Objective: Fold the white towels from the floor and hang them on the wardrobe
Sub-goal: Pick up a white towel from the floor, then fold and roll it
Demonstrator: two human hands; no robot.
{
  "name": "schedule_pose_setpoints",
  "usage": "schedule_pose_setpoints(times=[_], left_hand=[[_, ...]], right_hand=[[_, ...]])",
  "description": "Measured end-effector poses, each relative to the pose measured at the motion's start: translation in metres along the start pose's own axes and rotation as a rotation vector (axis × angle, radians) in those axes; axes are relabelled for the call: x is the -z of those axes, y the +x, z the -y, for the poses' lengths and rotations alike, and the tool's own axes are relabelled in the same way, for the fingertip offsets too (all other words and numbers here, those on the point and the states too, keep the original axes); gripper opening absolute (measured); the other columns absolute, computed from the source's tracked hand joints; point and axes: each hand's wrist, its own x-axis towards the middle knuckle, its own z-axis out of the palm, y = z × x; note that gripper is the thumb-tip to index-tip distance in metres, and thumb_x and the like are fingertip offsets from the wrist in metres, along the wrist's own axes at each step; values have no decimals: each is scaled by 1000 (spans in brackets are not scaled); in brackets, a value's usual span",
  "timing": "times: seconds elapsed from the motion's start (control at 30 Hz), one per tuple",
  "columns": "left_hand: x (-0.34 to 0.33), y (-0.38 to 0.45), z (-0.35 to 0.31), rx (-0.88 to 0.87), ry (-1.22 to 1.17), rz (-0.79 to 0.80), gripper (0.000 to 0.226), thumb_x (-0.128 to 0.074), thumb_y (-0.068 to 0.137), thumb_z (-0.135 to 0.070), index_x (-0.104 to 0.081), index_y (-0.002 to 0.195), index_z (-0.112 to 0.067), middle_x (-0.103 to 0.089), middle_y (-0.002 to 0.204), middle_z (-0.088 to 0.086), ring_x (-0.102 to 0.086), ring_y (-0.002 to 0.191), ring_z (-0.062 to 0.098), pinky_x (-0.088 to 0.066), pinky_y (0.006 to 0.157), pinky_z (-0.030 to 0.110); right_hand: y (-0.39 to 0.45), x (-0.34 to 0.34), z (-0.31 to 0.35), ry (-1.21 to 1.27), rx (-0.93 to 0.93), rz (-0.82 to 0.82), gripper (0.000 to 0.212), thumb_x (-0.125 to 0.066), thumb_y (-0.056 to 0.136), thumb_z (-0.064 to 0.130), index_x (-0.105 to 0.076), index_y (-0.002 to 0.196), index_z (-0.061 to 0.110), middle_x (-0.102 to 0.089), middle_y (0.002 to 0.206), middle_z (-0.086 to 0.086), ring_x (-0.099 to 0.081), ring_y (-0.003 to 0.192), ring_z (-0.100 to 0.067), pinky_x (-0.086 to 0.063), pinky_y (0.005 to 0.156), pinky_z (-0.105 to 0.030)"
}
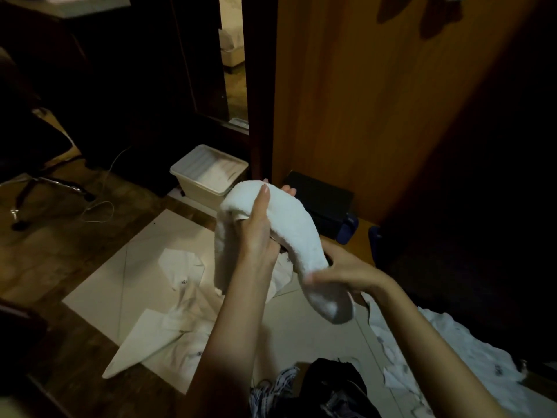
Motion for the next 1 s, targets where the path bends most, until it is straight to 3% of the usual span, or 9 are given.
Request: schedule_pose_setpoints(times=[0.17, 0.23, 0.37, 0.47, 0.53, 0.63, 0.73, 0.83, 1.0], left_hand=[[-1, 16, 6, -23, 80, -19, 65, -65, 83, -46, -44, 141, -23, -54, 137, 6, -51, 126, 24, -37, 107, 48], [-9, 24, 4, -41, 206, -147, 64, -63, 85, -48, -45, 138, -17, -54, 134, 9, -56, 117, 23, -46, 99, 41], [-26, 40, 6, -34, 358, -269, 70, -62, 76, -62, -52, 126, -14, -62, 120, 10, -62, 103, 24, -49, 96, 43], [-42, 58, 0, 130, 243, -169, 116, -67, 41, -84, -50, 130, -11, -60, 124, 14, -59, 110, 30, -44, 102, 47], [-50, 64, -3, 214, 131, -73, 101, -65, 58, -77, -50, 132, -9, -59, 126, 20, -59, 111, 34, -46, 99, 45], [-63, 86, 2, 239, -52, -197, 78, -70, 78, -42, -35, 144, -21, -48, 140, 13, -51, 123, 27, -44, 102, 38], [-103, 122, -2, 230, -118, -193, 69, -68, 82, -47, -42, 136, -12, -53, 132, 23, -54, 114, 40, -42, 101, 53], [-168, 145, -15, 227, -39, -220, 45, -65, 88, -39, -46, 111, -5, -60, 97, 15, -58, 103, 33, -45, 92, 48], [-270, 212, -24, 66, 117, -68, 63, -60, 85, -54, -44, 132, -15, -56, 131, 8, -59, 111, 22, -53, 81, 34]], right_hand=[[30, 32, 54, 226, 208, -290, 47, -64, 76, 54, -57, 108, 21, -61, 108, -1, -61, 97, -11, -50, 83, -22], [44, 36, 66, 213, 176, -323, 46, -72, 76, 49, -54, 101, 15, -60, 91, -1, -61, 79, -10, -50, 70, -23], [60, 49, 72, 69, -17, -173, 44, -69, 79, 46, -62, 106, 13, -69, 99, -6, -69, 85, -18, -57, 77, -30], [62, 81, 78, 117, -78, -82, 20, -69, 83, 34, -69, 88, 14, -72, 80, 1, -68, 72, -11, -52, 64, -22], [61, 108, 79, 115, -82, -74, 13, -68, 85, 29, -69, 81, 16, -70, 71, 6, -65, 65, -7, -48, 58, -19], [55, 151, 75, 116, -94, -75, 17, -69, 83, 30, -70, 89, 14, -72, 77, 4, -66, 71, -11, -51, 64, -21], [46, 204, 67, 96, -132, -70, 35, -72, 74, 34, -71, 98, 9, -73, 93, -4, -67, 86, -20, -52, 81, -31], [42, 261, 62, 79, -171, -78, 40, -67, 70, 34, -70, 98, 6, -73, 95, -7, -67, 89, -23, -50, 88, -36], [42, 355, 74, 77, -123, -260, 31, -63, 67, 34, -67, 85, 9, -71, 77, -1, -66, 70, -15, -51, 68, -26]])
